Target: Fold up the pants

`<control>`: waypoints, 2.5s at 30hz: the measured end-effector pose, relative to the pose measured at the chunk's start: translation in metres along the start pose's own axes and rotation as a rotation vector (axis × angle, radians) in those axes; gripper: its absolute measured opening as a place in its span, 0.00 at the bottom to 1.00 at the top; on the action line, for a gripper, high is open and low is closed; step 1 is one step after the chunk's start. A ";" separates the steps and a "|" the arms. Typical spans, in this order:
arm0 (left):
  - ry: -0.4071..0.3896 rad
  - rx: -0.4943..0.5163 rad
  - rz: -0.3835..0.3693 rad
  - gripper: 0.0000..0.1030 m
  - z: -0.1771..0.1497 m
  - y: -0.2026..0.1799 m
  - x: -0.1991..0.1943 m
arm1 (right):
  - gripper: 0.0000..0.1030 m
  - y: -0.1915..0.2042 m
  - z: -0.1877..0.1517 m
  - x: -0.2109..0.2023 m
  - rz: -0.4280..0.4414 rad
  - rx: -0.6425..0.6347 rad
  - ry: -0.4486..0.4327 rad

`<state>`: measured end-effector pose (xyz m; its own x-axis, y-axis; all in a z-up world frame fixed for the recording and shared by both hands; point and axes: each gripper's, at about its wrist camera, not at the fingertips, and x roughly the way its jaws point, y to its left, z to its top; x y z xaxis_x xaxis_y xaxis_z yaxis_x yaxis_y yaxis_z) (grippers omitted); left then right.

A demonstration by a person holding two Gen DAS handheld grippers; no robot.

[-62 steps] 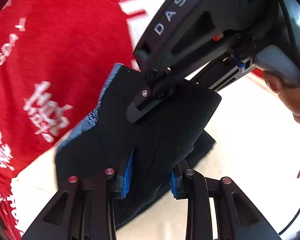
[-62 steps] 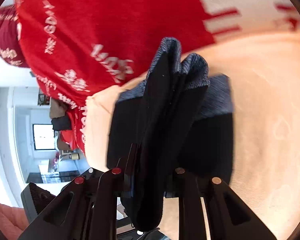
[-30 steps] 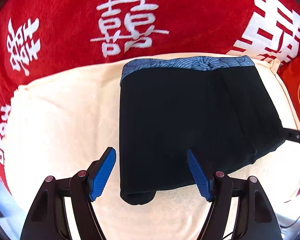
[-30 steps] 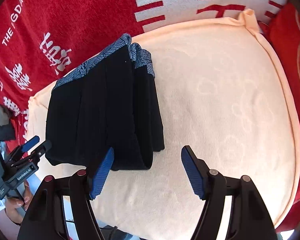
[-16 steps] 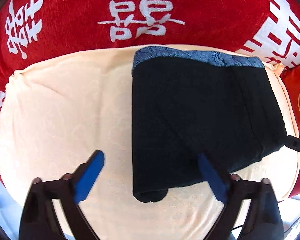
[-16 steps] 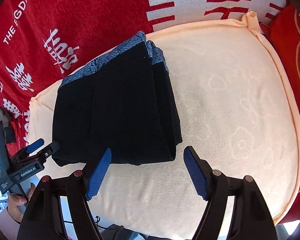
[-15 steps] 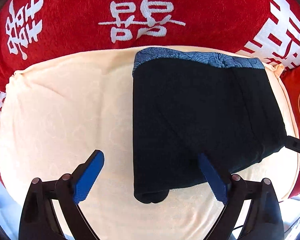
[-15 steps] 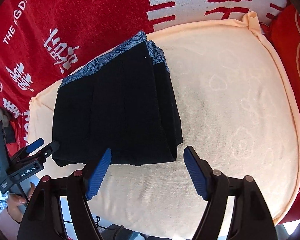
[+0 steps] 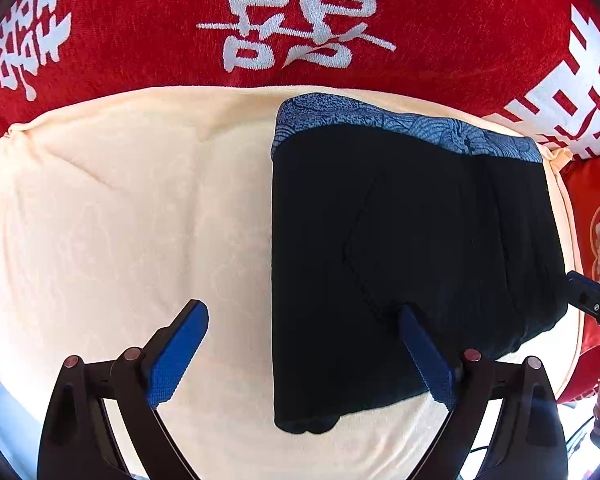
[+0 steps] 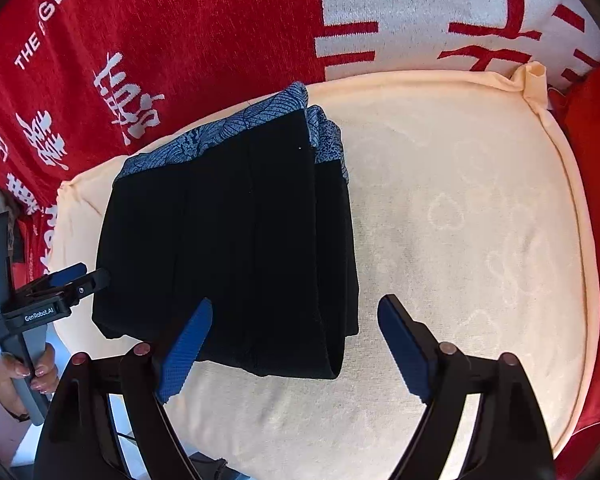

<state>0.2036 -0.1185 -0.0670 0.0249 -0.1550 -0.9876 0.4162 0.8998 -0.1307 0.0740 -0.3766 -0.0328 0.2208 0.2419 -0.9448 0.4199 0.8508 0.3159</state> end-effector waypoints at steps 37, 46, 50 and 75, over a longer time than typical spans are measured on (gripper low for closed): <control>0.152 0.010 -0.437 1.00 0.057 0.011 0.085 | 0.96 -0.057 0.051 0.093 0.563 0.077 0.194; 0.070 0.003 -0.447 0.76 0.047 0.014 0.067 | 0.64 -0.052 0.049 0.089 0.496 0.148 0.200; 0.007 0.029 -0.423 0.59 0.039 0.010 0.042 | 0.49 -0.050 0.047 0.073 0.539 0.168 0.165; 0.051 -0.048 -0.321 0.92 -0.107 0.072 0.021 | 0.58 -0.018 -0.097 0.070 0.537 0.205 0.186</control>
<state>0.1366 -0.0137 -0.1061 -0.1464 -0.4148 -0.8981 0.3526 0.8263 -0.4391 -0.0033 -0.3295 -0.1126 0.2996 0.7061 -0.6416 0.4577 0.4837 0.7460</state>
